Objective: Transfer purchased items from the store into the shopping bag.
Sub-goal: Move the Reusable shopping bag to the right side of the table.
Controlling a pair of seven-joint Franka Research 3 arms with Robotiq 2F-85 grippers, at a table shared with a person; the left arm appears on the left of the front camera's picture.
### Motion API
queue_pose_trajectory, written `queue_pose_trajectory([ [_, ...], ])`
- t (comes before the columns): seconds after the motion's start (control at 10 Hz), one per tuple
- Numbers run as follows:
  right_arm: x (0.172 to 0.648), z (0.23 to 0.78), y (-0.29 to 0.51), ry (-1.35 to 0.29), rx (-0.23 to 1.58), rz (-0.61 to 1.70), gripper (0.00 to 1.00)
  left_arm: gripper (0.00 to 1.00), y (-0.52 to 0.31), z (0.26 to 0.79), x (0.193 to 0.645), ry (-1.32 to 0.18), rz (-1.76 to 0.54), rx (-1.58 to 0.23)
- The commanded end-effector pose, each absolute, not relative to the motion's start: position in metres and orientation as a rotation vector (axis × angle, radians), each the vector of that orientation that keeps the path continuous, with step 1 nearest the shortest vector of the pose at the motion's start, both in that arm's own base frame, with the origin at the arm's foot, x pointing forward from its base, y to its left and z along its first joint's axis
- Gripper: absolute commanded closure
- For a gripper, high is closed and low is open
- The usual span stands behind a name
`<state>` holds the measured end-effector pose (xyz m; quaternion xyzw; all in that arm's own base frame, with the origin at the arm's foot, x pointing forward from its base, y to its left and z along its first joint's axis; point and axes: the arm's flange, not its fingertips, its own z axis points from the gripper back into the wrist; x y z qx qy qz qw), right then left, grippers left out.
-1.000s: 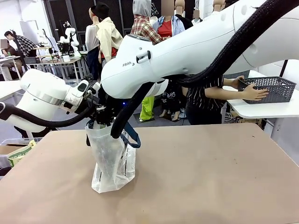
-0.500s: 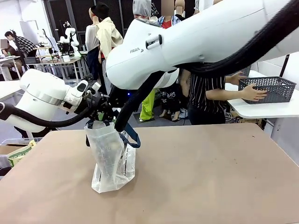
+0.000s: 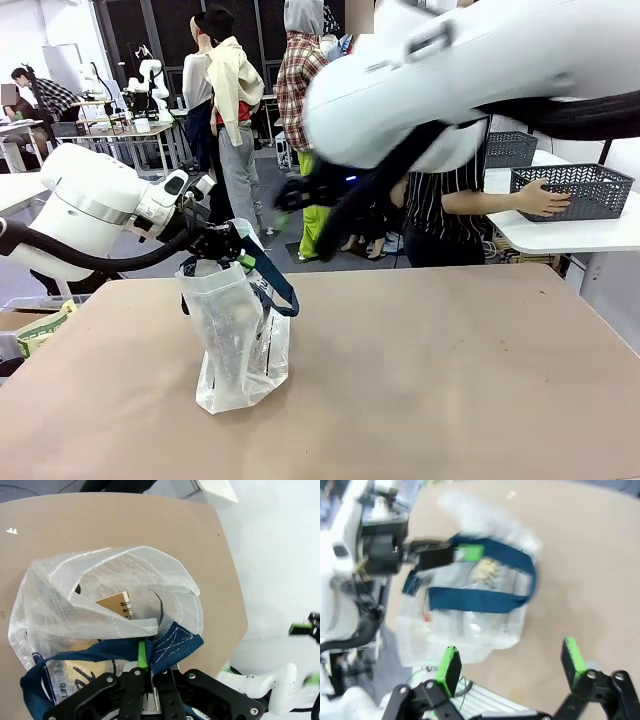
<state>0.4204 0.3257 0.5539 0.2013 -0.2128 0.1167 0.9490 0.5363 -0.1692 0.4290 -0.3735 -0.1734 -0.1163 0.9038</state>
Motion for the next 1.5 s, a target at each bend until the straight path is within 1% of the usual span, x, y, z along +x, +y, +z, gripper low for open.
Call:
queue_pose_trajectory([
  [0.0,0.405,0.566,0.247,-0.477,0.372,0.065,0.0,1.0,-0.163,0.43,0.531,-0.353,-0.218,-0.707],
  [0.2,0.402,0.577,0.158,-0.449,0.246,-0.167,0.0,1.0,-0.166,0.437,0.527,-0.372,-0.224,-0.645],
  [0.3,0.399,0.578,0.117,-0.428,0.214,-0.296,0.0,1.0,-0.169,0.438,0.527,-0.378,-0.229,-0.627],
  [0.4,0.391,0.577,0.084,-0.401,0.188,-0.387,0.0,1.0,-0.172,0.438,0.529,-0.38,-0.233,-0.619],
  [0.5,0.383,0.57,0.055,-0.379,0.17,-0.43,0.0,1.0,-0.175,0.439,0.529,-0.377,-0.238,-0.605],
  [0.6,0.378,0.561,0.032,-0.328,0.131,-0.503,0.0,1.0,-0.179,0.439,0.528,-0.372,-0.239,-0.595],
  [0.7,0.382,0.548,0.014,-0.285,0.114,-0.574,0.0,1.0,-0.179,0.441,0.527,-0.379,-0.24,-0.587],
  [0.8,0.382,0.54,0.011,-0.316,0.167,-0.583,0.0,1.0,-0.178,0.447,0.524,-0.393,-0.24,-0.595],
  [0.9,0.38,0.556,0.011,-0.33,0.133,-0.504,0.0,1.0,-0.176,0.455,0.52,-0.413,-0.241,-0.585],
  [1.2,0.38,0.556,0.011,-0.33,0.133,-0.504,0.0,1.0,-0.176,0.489,0.51,-0.477,-0.226,-0.495],
  [1.4,0.38,0.556,0.011,-0.33,0.133,-0.504,0.0,1.0,-0.17,0.507,0.506,-0.48,-0.178,-0.458],
])
